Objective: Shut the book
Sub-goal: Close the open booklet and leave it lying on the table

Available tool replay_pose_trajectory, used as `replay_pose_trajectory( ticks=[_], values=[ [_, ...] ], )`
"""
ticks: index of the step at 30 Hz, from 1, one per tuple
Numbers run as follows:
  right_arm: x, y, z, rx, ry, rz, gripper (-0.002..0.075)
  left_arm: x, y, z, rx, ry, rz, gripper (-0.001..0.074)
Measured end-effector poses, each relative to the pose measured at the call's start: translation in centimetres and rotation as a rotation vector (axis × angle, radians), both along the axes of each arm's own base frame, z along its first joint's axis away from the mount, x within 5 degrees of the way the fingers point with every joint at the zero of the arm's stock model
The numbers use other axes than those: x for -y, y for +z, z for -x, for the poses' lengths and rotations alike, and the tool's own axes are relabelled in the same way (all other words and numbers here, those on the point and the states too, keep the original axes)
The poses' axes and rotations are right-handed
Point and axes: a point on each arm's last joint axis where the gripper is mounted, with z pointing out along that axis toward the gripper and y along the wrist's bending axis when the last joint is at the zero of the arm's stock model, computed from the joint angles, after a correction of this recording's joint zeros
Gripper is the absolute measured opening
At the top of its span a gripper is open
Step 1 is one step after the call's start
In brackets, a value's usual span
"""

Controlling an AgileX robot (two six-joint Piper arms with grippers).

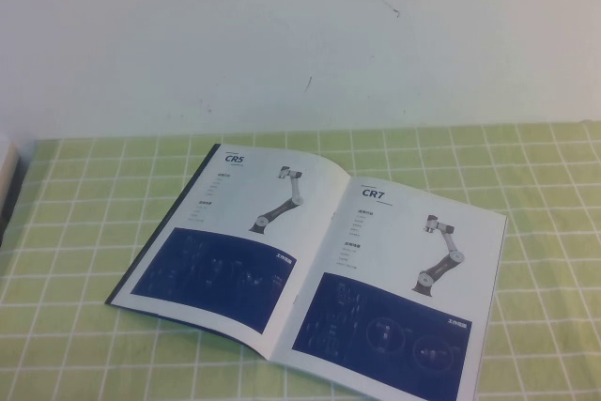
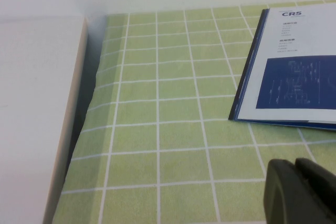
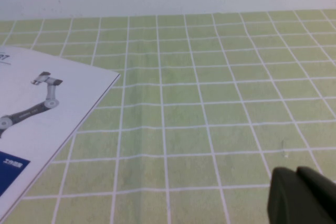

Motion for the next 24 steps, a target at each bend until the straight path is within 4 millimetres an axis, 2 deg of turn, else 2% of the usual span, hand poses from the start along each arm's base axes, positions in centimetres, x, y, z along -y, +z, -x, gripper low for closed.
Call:
replay_pose_trajectory(
  ticks=[24],
  values=[
    [0.00, 0.00, 0.00, -0.001, 0.008, 0.024, -0.0003, 0.00, 0.00, 0.00, 0.000, 0.001, 0.002, -0.0004]
  ],
)
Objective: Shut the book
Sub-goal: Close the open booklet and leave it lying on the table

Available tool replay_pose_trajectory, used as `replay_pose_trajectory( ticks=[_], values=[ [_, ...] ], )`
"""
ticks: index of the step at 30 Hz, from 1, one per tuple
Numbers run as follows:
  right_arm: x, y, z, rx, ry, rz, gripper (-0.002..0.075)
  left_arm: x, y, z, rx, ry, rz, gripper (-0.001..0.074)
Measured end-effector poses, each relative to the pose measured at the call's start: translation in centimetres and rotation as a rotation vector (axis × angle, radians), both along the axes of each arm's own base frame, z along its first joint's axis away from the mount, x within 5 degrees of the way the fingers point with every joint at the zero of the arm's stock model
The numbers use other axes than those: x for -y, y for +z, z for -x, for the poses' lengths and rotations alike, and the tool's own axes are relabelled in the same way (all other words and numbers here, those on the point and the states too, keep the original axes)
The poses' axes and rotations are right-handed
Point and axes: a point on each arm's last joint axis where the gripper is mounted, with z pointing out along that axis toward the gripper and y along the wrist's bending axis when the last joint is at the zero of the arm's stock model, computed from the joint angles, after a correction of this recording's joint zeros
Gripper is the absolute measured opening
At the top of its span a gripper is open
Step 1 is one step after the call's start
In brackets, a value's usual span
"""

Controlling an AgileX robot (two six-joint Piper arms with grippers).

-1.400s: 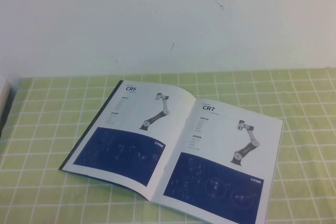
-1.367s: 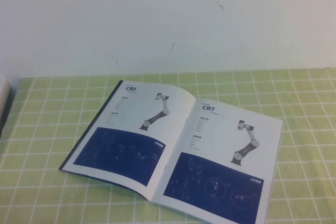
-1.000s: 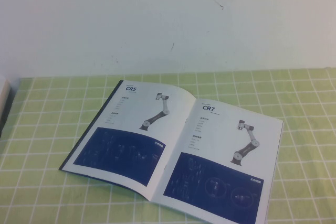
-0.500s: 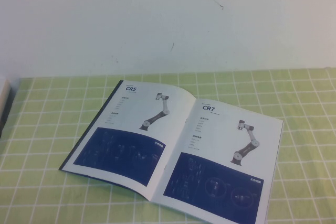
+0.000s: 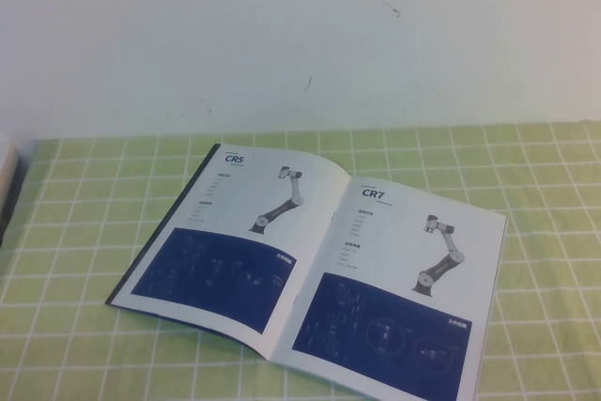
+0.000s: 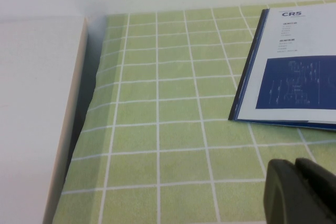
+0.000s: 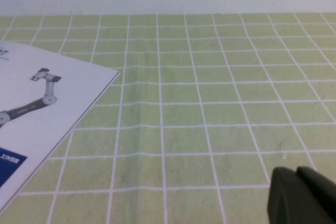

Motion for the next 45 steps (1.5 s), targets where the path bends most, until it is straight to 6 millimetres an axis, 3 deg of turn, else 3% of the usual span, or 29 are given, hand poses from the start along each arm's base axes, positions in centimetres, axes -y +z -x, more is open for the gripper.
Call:
replay_pose_trajectory(
  ticks=[9, 15, 24, 30, 35, 39, 42, 45],
  values=[
    [0.0, 0.0, 0.0, -0.001, 0.003, 0.020, -0.0003, 0.0, 0.0, 0.0, 0.002, -0.002, -0.025, -0.0004],
    [0.1, 0.4, -0.2, 0.074, 0.007, 0.059, -0.0003, -0.1, 0.6, -0.3, 0.098, 0.002, -0.061, -0.0004],
    [0.0, 5.5, -0.1, 0.636, -0.002, 0.051, -0.0003, -0.4, 4.8, -0.1, 0.573, 0.045, -0.025, -0.0004],
    [-0.1, 7.6, 0.8, 0.890, 0.010, -0.030, -0.0003, -0.6, 7.2, 1.0, 0.857, 0.071, -0.005, -0.0004],
    [0.0, 7.5, 0.8, 0.884, 0.012, -0.058, -0.0003, -0.7, 7.7, 1.4, 0.929, 0.078, 0.000, -0.0004],
    [-0.2, 6.5, 0.2, 0.755, 0.021, -0.077, -0.0003, -0.7, 7.8, 1.4, 0.931, 0.079, 0.002, -0.0004],
    [-0.2, 6.7, 0.1, 0.609, 0.014, -0.093, -0.0003, -0.5, 7.1, 0.7, 0.767, 0.062, -0.004, -0.0004],
    [0.2, 9.1, 0.8, 0.539, -0.026, -0.038, -0.0003, -0.4, 8.3, 0.6, 0.600, 0.041, 0.001, -0.0004]
  ],
)
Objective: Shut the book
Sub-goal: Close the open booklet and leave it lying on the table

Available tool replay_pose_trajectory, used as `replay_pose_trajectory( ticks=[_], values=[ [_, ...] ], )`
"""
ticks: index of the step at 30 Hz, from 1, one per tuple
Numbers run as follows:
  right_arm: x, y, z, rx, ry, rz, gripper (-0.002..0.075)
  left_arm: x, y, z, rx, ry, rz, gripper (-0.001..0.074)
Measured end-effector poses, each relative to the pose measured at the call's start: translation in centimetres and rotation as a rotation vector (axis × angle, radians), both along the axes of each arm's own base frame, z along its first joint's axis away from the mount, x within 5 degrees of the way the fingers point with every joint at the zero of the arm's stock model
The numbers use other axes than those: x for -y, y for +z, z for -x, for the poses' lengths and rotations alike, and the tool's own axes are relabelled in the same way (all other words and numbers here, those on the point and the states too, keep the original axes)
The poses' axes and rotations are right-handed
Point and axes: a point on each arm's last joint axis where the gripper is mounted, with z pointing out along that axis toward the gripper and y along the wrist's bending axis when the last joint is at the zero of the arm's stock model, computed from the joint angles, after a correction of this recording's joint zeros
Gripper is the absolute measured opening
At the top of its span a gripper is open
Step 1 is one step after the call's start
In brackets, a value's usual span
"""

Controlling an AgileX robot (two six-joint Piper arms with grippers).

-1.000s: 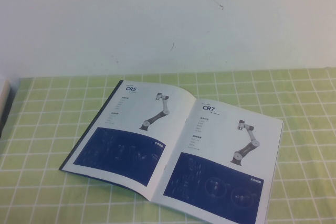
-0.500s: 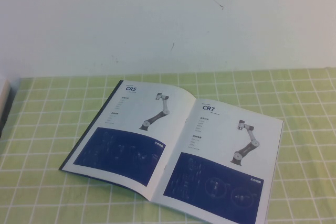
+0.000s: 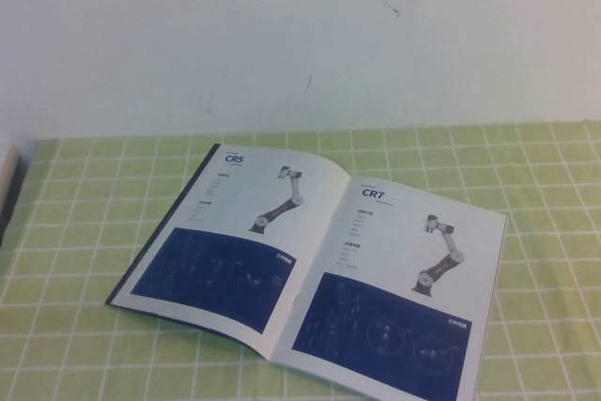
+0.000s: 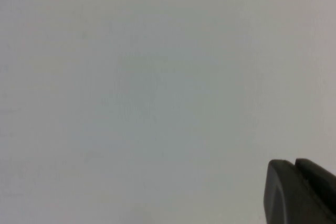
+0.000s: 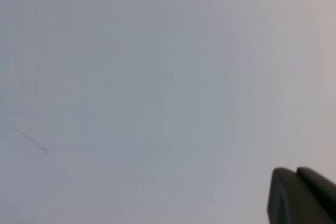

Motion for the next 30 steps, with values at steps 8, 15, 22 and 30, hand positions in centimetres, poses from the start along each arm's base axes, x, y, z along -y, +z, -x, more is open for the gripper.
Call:
replay_pose_trajectory(
  ticks=[8, 15, 22, 30],
  values=[
    [0.8, 5.8, -1.5, -0.277, -0.083, 0.032, -0.0003, 0.4, 5.1, -2.9, -0.444, -0.038, 0.063, -0.0004],
    [-0.8, 6.3, -8.3, -0.688, 0.174, 0.166, -0.0003, 1.3, 7.4, -9.9, -0.839, -0.071, 0.023, -0.0004],
    [-2.6, 4.1, -16.1, -0.813, 0.456, 0.240, -0.0003, 2.3, 6.4, -18.0, -1.142, -0.138, -0.032, -0.0004],
    [-9.1, -3.5, -21.3, -1.033, 0.707, 0.258, -0.0003, 4.0, 4.7, -25.8, -1.289, -0.277, -0.072, -0.0004]
  ],
)
